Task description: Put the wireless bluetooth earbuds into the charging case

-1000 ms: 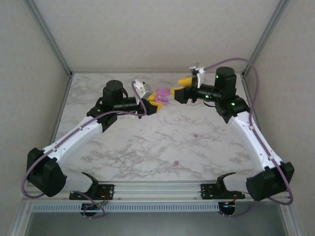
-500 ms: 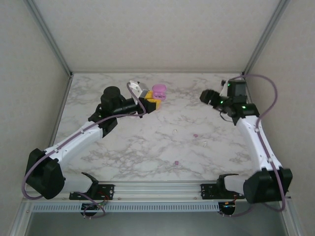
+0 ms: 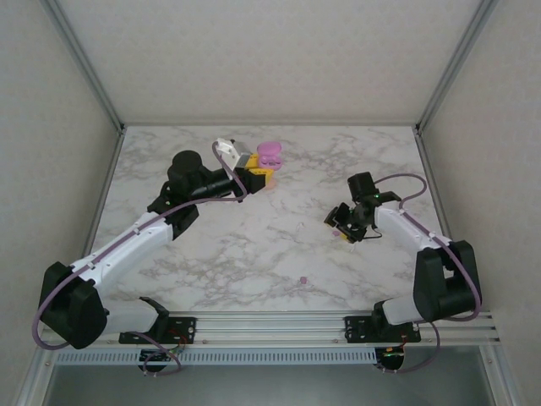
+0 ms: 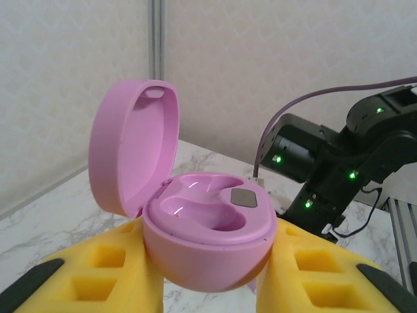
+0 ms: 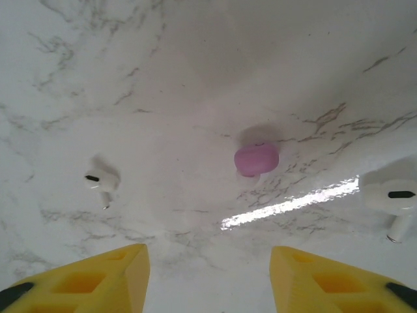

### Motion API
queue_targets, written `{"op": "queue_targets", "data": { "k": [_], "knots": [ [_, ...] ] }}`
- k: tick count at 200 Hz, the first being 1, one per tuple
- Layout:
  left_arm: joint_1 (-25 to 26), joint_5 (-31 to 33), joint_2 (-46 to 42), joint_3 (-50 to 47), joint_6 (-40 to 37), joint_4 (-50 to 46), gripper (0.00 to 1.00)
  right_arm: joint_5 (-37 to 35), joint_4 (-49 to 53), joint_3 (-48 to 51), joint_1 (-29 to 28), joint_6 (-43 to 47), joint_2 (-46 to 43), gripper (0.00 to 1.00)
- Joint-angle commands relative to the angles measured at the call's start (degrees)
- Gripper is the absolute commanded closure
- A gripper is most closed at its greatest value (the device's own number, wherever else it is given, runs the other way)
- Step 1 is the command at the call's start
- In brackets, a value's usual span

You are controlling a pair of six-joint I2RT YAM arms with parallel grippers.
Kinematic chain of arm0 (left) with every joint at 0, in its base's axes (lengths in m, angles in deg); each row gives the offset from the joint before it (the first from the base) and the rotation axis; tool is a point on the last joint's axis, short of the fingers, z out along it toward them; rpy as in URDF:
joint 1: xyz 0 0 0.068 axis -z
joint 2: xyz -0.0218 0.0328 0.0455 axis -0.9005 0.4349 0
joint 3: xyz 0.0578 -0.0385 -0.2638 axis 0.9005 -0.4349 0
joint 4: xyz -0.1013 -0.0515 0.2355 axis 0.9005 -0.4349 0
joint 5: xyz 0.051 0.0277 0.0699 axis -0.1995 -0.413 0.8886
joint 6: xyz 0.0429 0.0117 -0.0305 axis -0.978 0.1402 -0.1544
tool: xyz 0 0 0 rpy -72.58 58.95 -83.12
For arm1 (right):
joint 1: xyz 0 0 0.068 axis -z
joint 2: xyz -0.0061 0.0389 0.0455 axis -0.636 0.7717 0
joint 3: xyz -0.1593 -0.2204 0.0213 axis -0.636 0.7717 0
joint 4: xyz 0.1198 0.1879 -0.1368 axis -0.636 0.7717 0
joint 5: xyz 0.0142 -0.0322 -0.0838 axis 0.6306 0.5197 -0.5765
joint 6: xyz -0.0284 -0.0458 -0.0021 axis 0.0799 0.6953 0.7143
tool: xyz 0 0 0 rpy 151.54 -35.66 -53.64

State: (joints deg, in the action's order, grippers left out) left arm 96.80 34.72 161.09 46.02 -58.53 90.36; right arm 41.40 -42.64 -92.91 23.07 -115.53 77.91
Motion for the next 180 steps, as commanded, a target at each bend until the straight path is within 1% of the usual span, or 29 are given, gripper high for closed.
{"op": "queue_targets", "data": {
  "k": [1, 26, 55, 112, 180],
  "knots": [
    [0.35, 0.02, -1.86, -0.09, -0.05, 0.69, 0.76, -3.39, -1.77, 0.75, -0.28, -3.0, 1.86, 0.49],
    [0.38, 0.19, -2.65, -0.48, -0.59, -0.01, 0.76, -4.04, -3.47, 0.93, -0.29, -3.49, 3.67, 0.5],
    [0.36, 0.5, -3.22, -0.62, -1.21, -0.89, 0.76, -3.14, -4.57, 0.59, -0.4, -3.58, 6.7, 0.5],
    [0.36, 0.92, -3.71, -0.66, -1.63, -1.51, 0.76, -4.77, -5.26, -0.6, -0.38, -2.43, 10.37, 0.5],
    [0.32, 1.14, -3.64, -0.45, -1.74, -2.03, 0.76, -6.54, -4.83, -3.77, -0.36, 1.6, 13.31, 0.56]
  ]
}}
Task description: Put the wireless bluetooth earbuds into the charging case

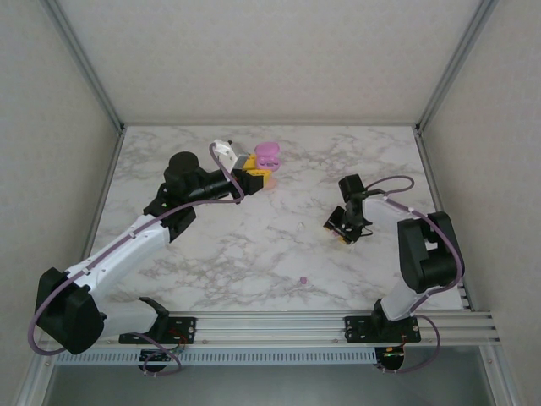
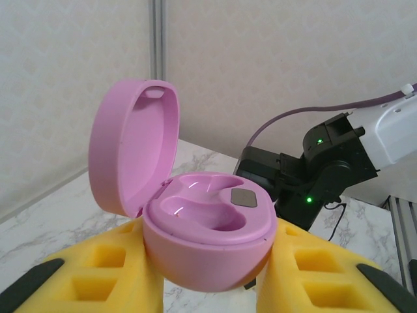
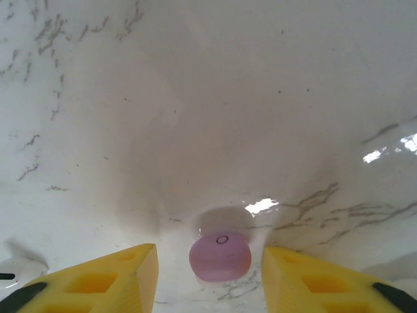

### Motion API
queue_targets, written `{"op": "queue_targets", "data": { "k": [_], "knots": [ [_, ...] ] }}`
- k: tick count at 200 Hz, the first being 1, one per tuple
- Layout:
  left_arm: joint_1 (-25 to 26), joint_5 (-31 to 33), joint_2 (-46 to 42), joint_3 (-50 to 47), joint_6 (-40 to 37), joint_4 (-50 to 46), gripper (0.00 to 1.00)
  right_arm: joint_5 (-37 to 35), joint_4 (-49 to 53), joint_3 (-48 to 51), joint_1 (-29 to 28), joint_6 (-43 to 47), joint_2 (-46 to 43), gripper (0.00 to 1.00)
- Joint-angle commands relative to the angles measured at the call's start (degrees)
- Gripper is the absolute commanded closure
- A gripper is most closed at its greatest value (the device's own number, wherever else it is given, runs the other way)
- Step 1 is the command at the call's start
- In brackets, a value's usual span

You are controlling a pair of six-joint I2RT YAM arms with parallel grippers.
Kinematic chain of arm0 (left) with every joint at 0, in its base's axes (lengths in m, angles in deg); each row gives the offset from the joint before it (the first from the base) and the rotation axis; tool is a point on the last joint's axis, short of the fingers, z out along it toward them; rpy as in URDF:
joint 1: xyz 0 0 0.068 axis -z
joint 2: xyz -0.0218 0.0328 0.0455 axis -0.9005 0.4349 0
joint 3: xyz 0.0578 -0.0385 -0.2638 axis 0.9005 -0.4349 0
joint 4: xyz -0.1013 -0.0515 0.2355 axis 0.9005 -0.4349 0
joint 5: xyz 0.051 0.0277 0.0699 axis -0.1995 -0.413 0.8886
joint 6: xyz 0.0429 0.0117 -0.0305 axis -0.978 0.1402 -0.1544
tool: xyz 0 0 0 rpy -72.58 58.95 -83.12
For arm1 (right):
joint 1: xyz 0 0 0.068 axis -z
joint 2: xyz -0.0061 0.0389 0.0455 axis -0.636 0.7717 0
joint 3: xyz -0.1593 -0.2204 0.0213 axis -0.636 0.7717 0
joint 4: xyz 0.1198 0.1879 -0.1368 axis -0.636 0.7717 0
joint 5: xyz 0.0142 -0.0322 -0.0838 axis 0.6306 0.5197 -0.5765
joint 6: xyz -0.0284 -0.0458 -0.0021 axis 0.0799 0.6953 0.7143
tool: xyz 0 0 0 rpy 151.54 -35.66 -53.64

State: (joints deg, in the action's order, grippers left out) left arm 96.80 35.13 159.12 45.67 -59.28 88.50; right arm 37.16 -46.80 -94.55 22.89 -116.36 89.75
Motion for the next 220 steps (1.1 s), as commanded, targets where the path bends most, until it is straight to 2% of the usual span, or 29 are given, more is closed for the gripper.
{"op": "queue_targets", "data": {
  "k": [1, 74, 132, 182, 220],
  "knots": [
    [0.35, 0.74, -1.66, -0.08, -0.95, -0.18, 0.76, -2.3, -0.68, -2.2, -0.19, 2.52, 1.53, 0.56],
    [0.37, 0.84, -1.39, 0.3, -0.8, -0.47, 0.75, -2.69, 1.12, -6.05, -0.92, 7.65, 4.43, 0.67],
    [0.38, 0.75, -1.48, 0.39, -0.7, -0.66, 0.75, -7.33, 5.35, -9.18, -2.86, 10.43, 5.45, 0.66],
    [0.38, 0.75, -1.52, 0.65, -0.82, -1.14, 0.75, -8.4, 7.1, -10.39, -3.26, 11.91, 6.68, 0.64],
    [0.38, 1.02, -1.57, 0.76, -1.26, -1.76, 0.75, -8.98, 7.93, -11.48, -3.29, 17.07, 7.93, 0.63]
  ]
}}
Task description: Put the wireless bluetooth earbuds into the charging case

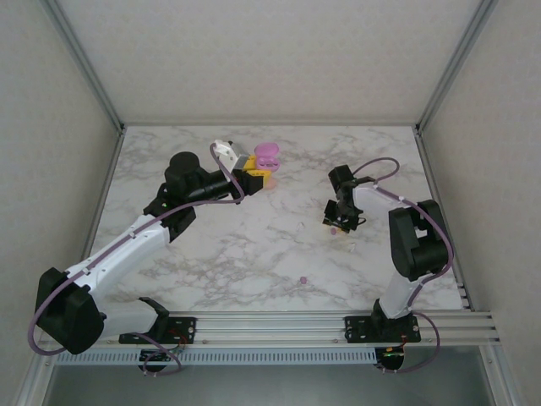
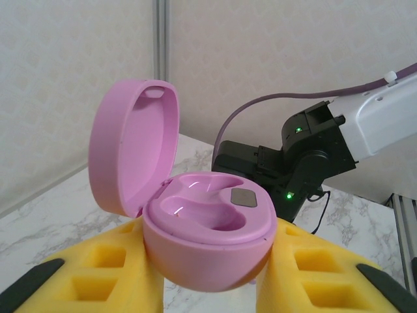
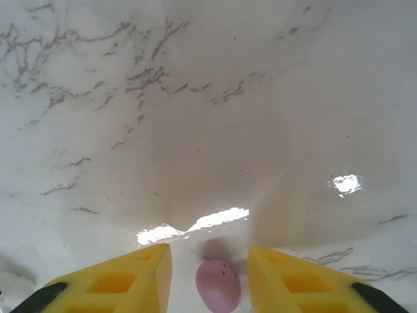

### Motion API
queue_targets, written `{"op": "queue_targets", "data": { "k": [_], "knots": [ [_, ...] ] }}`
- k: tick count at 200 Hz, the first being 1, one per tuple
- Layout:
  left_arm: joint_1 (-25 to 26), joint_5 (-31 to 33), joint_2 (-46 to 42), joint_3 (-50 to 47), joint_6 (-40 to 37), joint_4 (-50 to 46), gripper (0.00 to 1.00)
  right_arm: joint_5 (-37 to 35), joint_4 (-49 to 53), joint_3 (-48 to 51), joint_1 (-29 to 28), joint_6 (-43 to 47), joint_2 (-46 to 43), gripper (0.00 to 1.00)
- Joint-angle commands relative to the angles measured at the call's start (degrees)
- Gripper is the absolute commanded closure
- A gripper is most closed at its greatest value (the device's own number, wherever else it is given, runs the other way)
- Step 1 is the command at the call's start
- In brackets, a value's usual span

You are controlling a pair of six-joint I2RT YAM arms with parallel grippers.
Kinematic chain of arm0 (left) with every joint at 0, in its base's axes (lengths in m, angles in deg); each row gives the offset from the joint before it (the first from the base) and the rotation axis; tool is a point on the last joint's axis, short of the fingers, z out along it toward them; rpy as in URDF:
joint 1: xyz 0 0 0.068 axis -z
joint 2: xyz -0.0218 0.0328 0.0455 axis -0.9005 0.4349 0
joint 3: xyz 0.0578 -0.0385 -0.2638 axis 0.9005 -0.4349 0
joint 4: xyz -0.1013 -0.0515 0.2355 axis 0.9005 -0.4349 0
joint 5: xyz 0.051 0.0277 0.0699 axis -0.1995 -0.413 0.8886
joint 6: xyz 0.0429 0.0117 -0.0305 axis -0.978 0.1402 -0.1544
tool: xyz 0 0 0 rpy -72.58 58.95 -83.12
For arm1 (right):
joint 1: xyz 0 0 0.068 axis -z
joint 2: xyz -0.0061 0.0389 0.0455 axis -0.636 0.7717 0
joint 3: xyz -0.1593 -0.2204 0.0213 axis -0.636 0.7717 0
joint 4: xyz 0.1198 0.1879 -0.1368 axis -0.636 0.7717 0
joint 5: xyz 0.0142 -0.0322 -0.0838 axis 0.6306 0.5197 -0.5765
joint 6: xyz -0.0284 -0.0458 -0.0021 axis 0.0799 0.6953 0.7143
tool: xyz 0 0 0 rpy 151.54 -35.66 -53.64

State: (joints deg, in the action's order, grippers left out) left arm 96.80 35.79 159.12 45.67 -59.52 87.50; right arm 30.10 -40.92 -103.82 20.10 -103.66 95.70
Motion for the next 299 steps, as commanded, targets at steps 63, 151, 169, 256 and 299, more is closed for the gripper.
{"op": "queue_targets", "data": {
  "k": [63, 151, 169, 256, 299],
  "knots": [
    [0.38, -0.89, -1.02, 2.29, -0.8, -1.6, 0.75, -0.1, 7.27, -6.15, -1.26, 12.28, 6.09, 0.63],
    [0.47, 0.22, -1.49, 1.99, -1.6, -2.57, 0.75, -1.39, 11.69, -8.71, -1.93, 17.93, 7.6, 0.71],
    [0.47, 0.1, -0.75, 2.15, -1.4, -2.25, 0.75, -1.92, 11.11, -8.76, -1.95, 18.87, 8.15, 0.71],
    [0.47, 0.51, -0.5, 1.77, -1.2, -1.63, 0.75, -2.27, 15.12, -11.66, -2.02, 20.98, 10.18, 0.75],
    [0.47, 0.53, -1.43, 1.49, -1.26, -1.98, 0.75, -2.46, 15.47, -11.16, -1.96, 21.31, 10.27, 0.75]
  ]
}}
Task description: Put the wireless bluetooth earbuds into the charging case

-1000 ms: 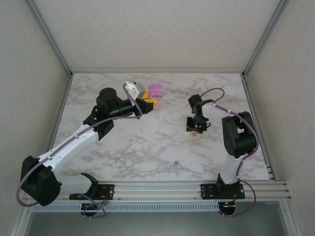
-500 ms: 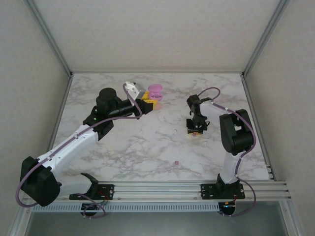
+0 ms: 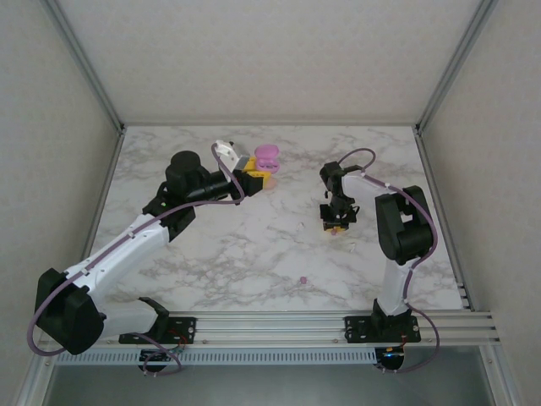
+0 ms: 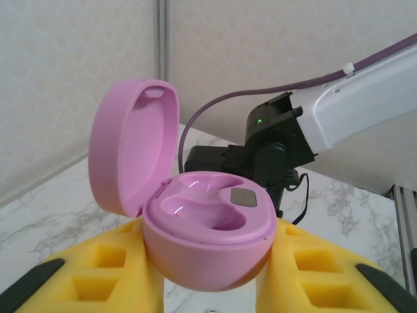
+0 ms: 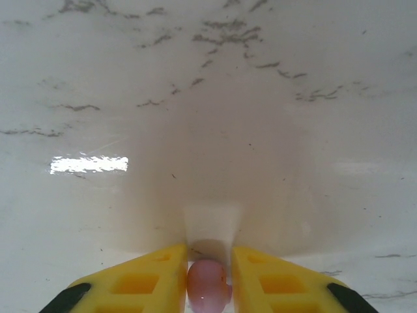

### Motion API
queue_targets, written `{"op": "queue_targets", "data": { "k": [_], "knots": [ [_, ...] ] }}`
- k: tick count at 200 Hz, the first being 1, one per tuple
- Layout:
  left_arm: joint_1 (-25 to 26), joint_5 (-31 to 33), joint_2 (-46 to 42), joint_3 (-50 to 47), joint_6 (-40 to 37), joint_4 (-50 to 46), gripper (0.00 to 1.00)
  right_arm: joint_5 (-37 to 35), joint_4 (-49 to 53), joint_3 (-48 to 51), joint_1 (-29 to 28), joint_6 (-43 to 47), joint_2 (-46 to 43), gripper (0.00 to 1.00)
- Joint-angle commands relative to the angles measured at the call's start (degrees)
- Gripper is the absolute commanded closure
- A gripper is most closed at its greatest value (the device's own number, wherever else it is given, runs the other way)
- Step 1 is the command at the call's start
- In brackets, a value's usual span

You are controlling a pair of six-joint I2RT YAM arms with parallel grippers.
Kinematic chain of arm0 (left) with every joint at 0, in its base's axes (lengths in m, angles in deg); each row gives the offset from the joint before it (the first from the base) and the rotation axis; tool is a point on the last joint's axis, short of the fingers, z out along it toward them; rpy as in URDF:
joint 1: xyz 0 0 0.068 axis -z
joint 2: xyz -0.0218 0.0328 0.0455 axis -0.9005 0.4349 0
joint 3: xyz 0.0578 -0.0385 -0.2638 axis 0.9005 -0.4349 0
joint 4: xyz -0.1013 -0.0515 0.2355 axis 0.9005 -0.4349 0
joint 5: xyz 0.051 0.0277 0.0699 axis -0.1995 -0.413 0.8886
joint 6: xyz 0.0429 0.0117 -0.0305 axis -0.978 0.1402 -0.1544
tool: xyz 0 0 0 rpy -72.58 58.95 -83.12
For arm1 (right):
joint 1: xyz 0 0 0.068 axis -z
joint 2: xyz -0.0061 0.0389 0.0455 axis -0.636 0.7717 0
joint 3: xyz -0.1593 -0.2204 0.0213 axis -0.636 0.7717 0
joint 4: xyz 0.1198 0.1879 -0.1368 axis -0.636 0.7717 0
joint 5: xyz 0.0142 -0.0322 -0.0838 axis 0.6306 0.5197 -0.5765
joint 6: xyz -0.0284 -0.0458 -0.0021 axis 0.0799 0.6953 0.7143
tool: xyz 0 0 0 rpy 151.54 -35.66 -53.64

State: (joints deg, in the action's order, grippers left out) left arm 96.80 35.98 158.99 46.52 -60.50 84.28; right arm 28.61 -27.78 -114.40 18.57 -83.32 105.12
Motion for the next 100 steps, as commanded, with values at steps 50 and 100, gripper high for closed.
{"op": "queue_targets", "data": {
  "k": [50, 100],
  "knots": [
    [0.47, 0.42, -1.41, 0.61, -0.3, 1.36, 0.75, -0.18, 1.63, 0.44, -0.39, 1.13, 0.98, 0.76],
    [0.47, 0.55, -1.43, 0.95, -0.38, 0.81, 0.75, 0.12, 1.37, 1.14, -0.36, 1.16, 1.61, 0.75]
  ]
}}
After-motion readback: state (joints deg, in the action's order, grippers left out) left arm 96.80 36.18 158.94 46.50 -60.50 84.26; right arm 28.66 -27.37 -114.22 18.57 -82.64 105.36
